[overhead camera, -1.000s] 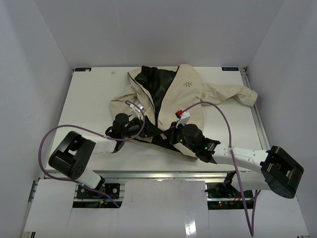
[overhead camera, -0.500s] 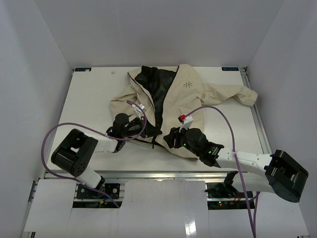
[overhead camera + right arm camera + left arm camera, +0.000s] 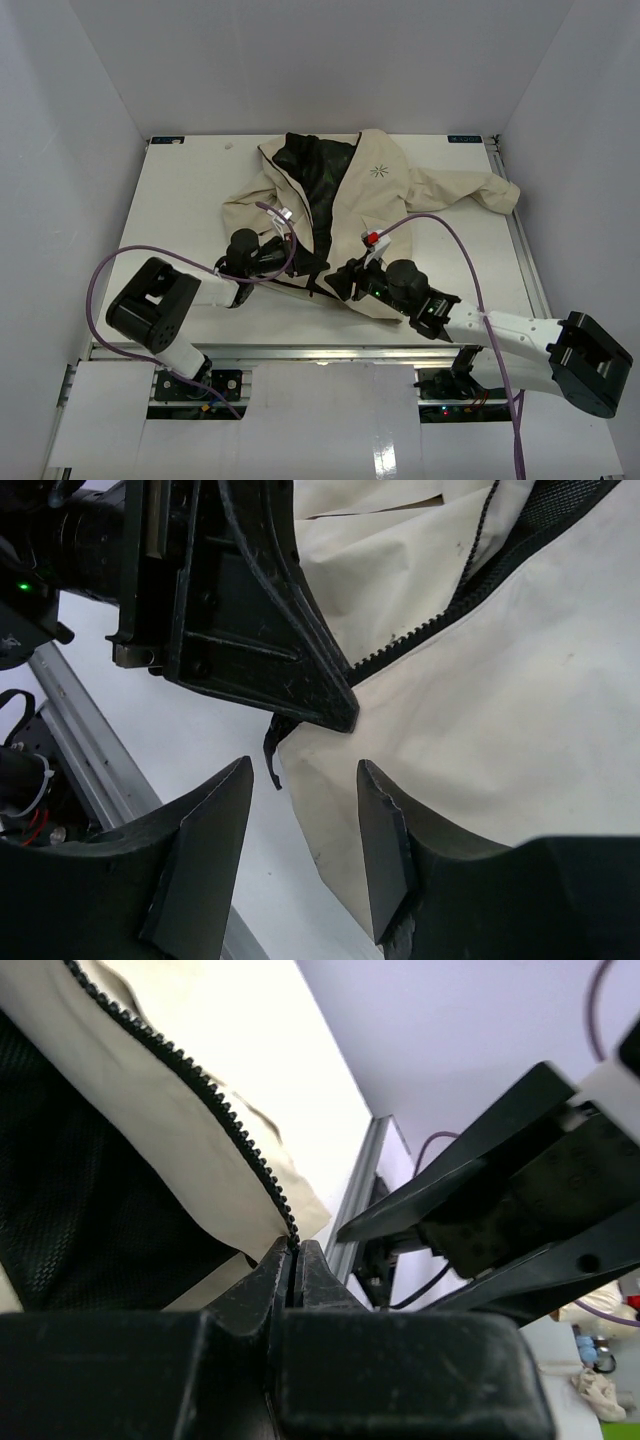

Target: Zip up the jacket

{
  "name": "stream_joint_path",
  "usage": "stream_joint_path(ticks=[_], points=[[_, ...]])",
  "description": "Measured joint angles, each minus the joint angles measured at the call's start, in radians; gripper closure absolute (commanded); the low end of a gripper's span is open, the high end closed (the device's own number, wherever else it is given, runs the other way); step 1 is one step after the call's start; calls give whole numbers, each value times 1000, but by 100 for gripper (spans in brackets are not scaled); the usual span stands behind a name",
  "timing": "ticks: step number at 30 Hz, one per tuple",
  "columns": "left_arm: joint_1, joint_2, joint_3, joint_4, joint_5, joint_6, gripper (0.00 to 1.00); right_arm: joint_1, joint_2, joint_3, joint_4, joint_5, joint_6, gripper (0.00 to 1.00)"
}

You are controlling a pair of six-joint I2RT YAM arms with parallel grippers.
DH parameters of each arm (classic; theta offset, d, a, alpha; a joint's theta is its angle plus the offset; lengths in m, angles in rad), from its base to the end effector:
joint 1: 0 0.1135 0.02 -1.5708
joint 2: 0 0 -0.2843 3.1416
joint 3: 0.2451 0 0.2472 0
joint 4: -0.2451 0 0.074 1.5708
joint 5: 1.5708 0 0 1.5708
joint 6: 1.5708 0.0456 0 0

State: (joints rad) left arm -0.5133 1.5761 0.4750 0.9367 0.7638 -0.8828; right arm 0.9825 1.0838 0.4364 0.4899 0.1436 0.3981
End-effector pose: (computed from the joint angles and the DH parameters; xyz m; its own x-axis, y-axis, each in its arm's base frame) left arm 0.2363 -0.1694 0.1936 -0.8237 -0.1761 -0.5390 0.4925 0.2488 -0.8340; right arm 0.1342 0.1894 0.2493 -0.3690 0.1382 -0.9191 -0.6529 0.6653 0.3622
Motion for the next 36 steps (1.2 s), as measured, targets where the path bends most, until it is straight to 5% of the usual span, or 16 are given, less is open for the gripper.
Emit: stream_joint_path(ticks=[13,36], points=[[0,96,-39,316,42,-186,100,1,125,-22,183,-40,82,51],[0,170,-46,375,38,-296,100,0,154,-92,281,-45,115,66]])
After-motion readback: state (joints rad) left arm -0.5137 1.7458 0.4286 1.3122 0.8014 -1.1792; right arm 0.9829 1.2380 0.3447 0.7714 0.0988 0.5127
